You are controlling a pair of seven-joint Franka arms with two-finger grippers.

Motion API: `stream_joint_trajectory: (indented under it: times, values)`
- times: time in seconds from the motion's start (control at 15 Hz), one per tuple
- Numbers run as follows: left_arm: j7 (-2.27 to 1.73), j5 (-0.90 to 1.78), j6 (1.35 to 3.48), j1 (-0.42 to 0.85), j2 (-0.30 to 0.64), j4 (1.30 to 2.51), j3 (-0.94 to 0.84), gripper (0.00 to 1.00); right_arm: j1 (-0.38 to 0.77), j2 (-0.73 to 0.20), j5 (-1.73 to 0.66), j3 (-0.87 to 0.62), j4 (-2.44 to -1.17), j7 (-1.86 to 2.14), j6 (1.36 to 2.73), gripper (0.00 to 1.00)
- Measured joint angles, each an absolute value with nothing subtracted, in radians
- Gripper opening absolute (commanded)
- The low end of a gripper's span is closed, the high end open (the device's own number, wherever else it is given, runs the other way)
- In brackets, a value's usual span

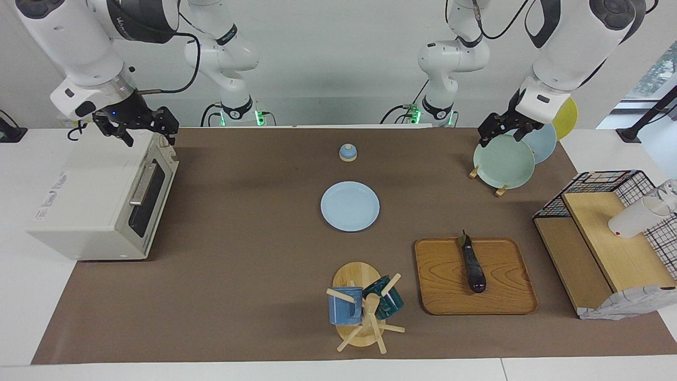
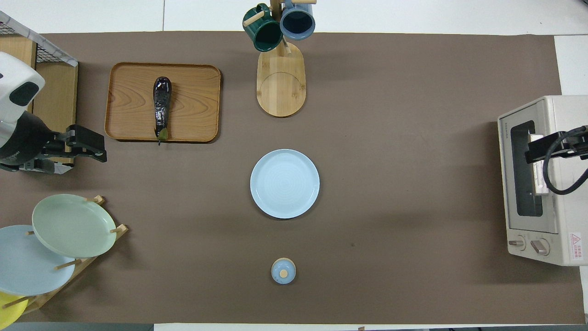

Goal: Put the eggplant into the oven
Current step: 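Reach the left gripper toward the purple eggplant on the wooden tray, then grasp the purple eggplant with the left gripper and lift it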

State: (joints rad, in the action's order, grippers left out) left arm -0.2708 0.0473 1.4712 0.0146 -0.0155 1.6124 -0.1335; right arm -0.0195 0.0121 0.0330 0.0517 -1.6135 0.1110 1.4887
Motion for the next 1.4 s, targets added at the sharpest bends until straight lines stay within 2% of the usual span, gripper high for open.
stream_joint_trajectory:
  times: [0.53, 0.93, 1.0, 1.07, 1.13, 1.4]
  values:
    - [-0.271, 0.047, 1.497, 0.014, -0.015, 1.613, -0.134, 1.00, -0.019, 0.012, 0.033, 0.052, -1.613, 0.111, 1.489, 1.00]
    - [-0.271, 0.047, 1.672, 0.014, 0.004, 1.646, -0.135, 1.00, -0.019, 0.012, 0.033, 0.052, -1.614, 0.111, 1.486, 1.00]
    - [-0.269, 0.047, 1.701, 0.014, 0.027, 1.651, -0.136, 1.00, -0.019, 0.012, 0.033, 0.052, -1.614, 0.111, 1.486, 0.70]
    - [-0.260, 0.047, 1.730, 0.014, 0.060, 1.652, -0.137, 1.00, -0.019, 0.012, 0.033, 0.051, -1.614, 0.111, 1.491, 0.21]
    - [-0.240, 0.047, 1.760, 0.014, 0.101, 1.650, -0.137, 1.00, -0.019, 0.012, 0.033, 0.051, -1.614, 0.111, 1.505, 0.00]
    - [-0.125, 0.047, 1.930, 0.010, 0.282, 1.637, -0.135, 1.00, -0.019, 0.012, 0.033, 0.051, -1.616, 0.111, 1.524, 0.00]
